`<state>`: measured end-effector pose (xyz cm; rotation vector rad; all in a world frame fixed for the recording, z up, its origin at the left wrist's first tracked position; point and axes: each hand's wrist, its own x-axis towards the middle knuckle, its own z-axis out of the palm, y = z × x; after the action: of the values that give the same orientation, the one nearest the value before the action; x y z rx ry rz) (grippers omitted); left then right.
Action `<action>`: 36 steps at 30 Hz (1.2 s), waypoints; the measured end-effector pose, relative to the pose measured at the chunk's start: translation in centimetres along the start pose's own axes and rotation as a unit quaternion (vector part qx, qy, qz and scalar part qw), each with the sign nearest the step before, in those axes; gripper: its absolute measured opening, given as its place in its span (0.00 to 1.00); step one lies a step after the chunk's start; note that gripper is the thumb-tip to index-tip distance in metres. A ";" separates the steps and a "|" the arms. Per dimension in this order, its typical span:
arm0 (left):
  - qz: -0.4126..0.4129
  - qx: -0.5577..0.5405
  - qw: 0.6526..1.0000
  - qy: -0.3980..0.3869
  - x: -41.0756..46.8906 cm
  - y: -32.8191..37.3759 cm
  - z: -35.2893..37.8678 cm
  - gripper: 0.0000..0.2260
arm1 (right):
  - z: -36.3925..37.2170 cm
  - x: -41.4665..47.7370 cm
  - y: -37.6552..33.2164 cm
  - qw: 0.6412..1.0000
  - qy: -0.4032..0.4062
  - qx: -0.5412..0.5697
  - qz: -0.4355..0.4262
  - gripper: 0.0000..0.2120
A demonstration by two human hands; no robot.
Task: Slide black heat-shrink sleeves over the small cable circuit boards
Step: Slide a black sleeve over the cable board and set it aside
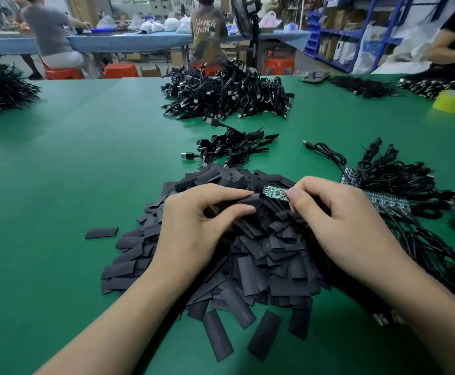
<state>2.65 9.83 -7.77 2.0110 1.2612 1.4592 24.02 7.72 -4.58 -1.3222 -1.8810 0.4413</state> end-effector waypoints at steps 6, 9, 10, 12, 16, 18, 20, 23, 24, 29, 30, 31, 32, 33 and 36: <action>-0.019 -0.015 1.000 -0.003 0.0 0.0 0.0 0.08 | 0.6 -0.1 -0.1 1.000 -0.022 -0.011 0.007 0.16; -0.018 -0.013 1.000 -0.001 0.0 -0.1 0.0 0.09 | 0.7 -0.1 0.0 0.999 -0.027 -0.030 0.001 0.16; -0.012 -0.007 1.000 -0.003 0.0 -0.1 -0.1 0.09 | 0.7 -0.1 0.0 0.999 -0.028 -0.037 0.000 0.16; 0.011 0.018 1.000 -0.009 0.0 0.0 -0.1 0.09 | 0.7 -0.2 0.1 0.998 -0.034 -0.052 -0.005 0.17; 0.054 0.056 0.996 -0.038 -0.1 0.1 -0.4 0.09 | 0.7 -0.2 0.1 0.996 -0.053 -0.070 -0.011 0.16; 0.078 0.063 0.993 -0.054 -0.1 0.1 -0.5 0.09 | 0.8 -0.2 0.2 0.995 -0.065 -0.072 -0.013 0.15; 0.099 0.074 0.990 -0.074 -0.2 0.2 -0.4 0.09 | 1.0 -0.3 0.2 0.993 -0.081 -0.083 -0.014 0.13; 0.102 0.070 0.989 -0.077 -0.3 0.3 -0.6 0.08 | 1.2 -0.3 0.2 0.993 -0.086 -0.074 -0.016 0.12; 0.101 0.070 0.990 -0.070 -0.3 0.3 -0.7 0.08 | 1.2 -0.3 0.2 0.994 -0.083 -0.066 -0.019 0.11; 0.081 0.061 0.994 -0.049 -0.5 0.7 -0.6 0.06 | 1.0 -0.4 0.0 0.998 -0.023 0.013 -0.052 0.05; 0.077 0.052 0.995 -0.047 -0.5 0.7 -0.6 0.06 | 0.9 -0.4 0.0 0.998 -0.019 0.017 -0.061 0.06; 0.071 0.043 0.995 -0.048 -0.6 0.8 -0.5 0.06 | 0.9 -0.4 -0.1 0.997 -0.018 0.021 -0.068 0.07; 0.064 0.033 0.996 -0.049 -0.6 0.8 -0.6 0.06 | 0.9 -0.4 -0.1 0.997 -0.018 0.024 -0.074 0.07; 0.058 0.024 0.997 -0.051 -0.6 0.8 -0.6 0.06 | 0.8 -0.3 -0.1 0.996 -0.017 0.024 -0.079 0.07; 0.051 0.010 0.997 -0.058 -0.7 0.7 -0.7 0.06 | 0.8 -0.3 0.1 0.995 -0.013 -0.001 -0.096 0.06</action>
<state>2.31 8.75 -7.38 2.1682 1.1468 1.3569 23.51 7.58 -5.29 -1.1283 -2.0071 0.3591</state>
